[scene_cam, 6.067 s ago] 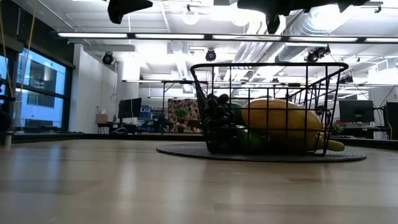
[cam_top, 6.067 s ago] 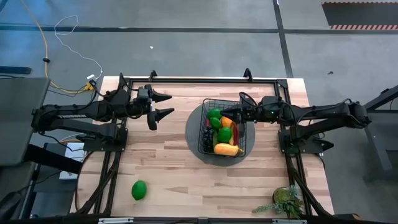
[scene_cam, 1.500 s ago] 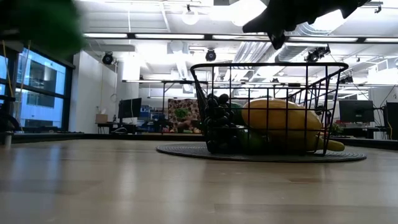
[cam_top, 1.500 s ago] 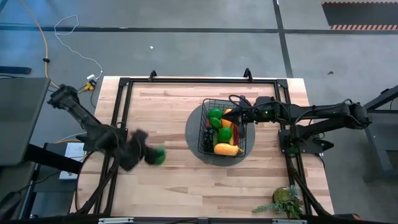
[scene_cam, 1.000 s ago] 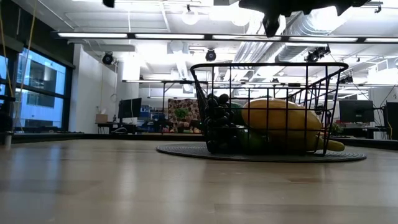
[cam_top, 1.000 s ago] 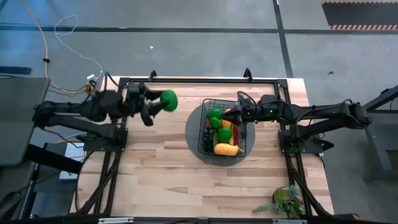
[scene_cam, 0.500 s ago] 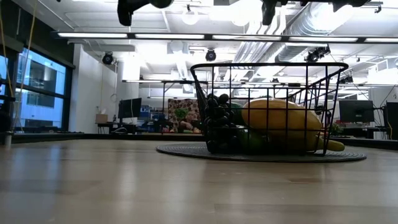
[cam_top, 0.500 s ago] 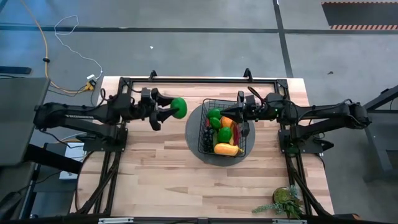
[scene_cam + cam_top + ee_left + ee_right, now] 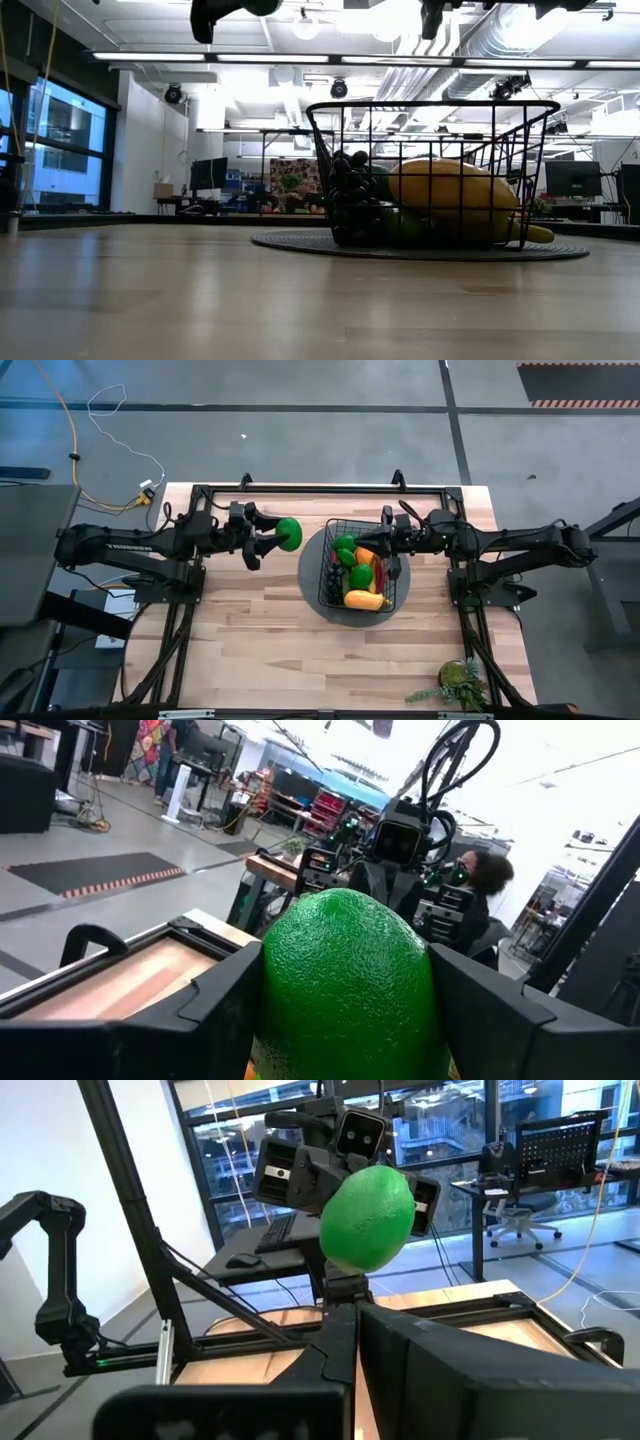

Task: Build produce basket
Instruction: Put the green lime into the black wire basket, then return to Home Position

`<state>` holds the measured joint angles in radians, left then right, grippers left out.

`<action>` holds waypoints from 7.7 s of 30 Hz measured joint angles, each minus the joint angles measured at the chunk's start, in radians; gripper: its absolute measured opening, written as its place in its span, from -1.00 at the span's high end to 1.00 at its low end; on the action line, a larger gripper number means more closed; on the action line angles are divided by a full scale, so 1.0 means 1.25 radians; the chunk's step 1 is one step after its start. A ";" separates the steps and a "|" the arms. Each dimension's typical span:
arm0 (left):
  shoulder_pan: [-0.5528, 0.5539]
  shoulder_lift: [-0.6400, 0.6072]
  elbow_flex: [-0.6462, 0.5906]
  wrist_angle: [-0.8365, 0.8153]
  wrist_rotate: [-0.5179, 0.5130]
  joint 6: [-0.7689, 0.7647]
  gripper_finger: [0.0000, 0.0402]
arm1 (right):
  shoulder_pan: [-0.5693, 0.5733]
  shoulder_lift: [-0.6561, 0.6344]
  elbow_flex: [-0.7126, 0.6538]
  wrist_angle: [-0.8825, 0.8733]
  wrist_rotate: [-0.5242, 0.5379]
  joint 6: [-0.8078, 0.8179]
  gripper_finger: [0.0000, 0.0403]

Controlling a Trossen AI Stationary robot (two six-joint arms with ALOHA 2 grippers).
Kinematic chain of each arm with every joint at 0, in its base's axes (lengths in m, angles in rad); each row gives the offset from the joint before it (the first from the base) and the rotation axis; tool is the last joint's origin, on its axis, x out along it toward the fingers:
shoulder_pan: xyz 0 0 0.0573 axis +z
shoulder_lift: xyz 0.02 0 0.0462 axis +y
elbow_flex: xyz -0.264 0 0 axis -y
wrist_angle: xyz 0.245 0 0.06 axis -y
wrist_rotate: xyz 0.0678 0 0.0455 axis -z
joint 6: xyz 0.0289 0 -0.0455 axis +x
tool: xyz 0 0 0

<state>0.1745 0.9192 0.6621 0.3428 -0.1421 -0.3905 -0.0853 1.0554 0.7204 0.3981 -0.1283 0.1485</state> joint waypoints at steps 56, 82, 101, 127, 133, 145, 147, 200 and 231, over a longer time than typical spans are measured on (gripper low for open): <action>0.077 0.859 0.573 -0.133 -0.017 0.142 -0.64 | 0.000 -0.015 0.000 0.217 0.058 -0.056 1.00; 0.029 0.153 0.300 -0.221 0.084 0.181 -0.42 | 0.000 -0.015 0.000 0.196 0.054 -0.119 1.00; -0.107 -0.126 -0.035 -0.041 -0.025 0.125 0.86 | 0.000 -0.014 0.000 0.178 0.054 -0.119 1.00; -0.114 -0.385 -0.136 -0.226 0.026 0.169 1.00 | 0.000 -0.014 0.000 0.103 0.054 0.006 1.00; -0.094 -0.526 -0.267 -0.176 0.029 0.145 1.00 | 0.000 -0.014 0.000 0.080 0.054 0.007 1.00; -0.072 -0.731 -0.409 -0.190 0.060 0.063 1.00 | 0.000 -0.015 0.001 0.044 0.051 0.056 1.00; -0.072 -0.725 -0.425 -0.159 0.060 0.061 1.00 | 0.000 -0.014 0.001 0.033 0.051 0.082 1.00; -0.072 -0.732 -0.520 -0.223 0.042 0.070 0.98 | -0.033 -0.673 -0.463 0.022 0.055 0.093 1.00; -0.072 -0.732 -0.520 -0.223 0.042 0.070 0.98 | 0.044 -0.694 -0.569 -0.275 0.152 0.014 1.00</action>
<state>0.0849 0.0044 0.0120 0.0639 -0.0895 -0.3035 -0.0307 0.1883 0.0097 0.0546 0.0622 0.1663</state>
